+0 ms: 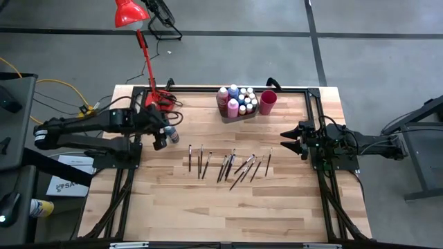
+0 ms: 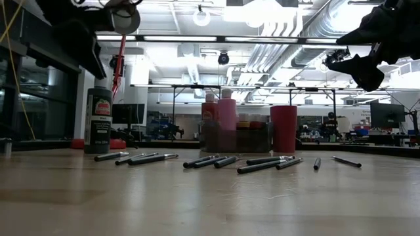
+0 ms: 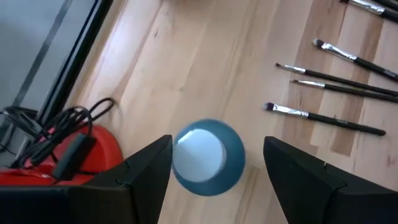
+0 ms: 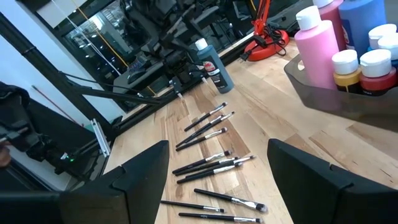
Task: Pick & Place Paint Supplies
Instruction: Put the black paint bottle into the black bin
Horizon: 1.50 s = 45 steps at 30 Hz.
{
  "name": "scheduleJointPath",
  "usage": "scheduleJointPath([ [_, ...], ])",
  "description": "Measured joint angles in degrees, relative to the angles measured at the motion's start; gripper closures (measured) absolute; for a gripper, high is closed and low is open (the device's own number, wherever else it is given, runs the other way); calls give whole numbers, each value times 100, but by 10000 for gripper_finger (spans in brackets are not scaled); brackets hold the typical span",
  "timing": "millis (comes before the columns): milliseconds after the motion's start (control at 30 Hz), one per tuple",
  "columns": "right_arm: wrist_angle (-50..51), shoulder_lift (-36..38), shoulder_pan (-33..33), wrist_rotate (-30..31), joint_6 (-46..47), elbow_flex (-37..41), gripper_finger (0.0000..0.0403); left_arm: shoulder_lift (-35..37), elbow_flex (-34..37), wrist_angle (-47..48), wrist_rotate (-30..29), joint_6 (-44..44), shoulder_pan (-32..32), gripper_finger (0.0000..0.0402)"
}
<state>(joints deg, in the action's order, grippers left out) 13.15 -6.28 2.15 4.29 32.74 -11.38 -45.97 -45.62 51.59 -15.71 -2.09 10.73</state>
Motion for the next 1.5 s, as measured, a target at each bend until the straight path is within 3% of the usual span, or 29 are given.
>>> scheduleJointPath([
  [500, 0, 2, 0, 0, 0, 0, 137, 168, 457, -735, -298, -269, 10, 155],
  [833, 1, 1, 0, 0, 0, 0, 137, 166, 457, -456, -301, -362, 10, 158],
  [967, 0, 2, 0, 0, 1, 0, 137, 163, 457, -458, -301, -414, 10, 184],
  [1267, 0, 0, 0, 0, 0, 0, 137, 166, 457, -487, -283, -574, 7, 285],
  [1500, 0, 2, 0, 0, 1, 0, 137, 157, 468, -728, -264, -592, 10, 286],
])
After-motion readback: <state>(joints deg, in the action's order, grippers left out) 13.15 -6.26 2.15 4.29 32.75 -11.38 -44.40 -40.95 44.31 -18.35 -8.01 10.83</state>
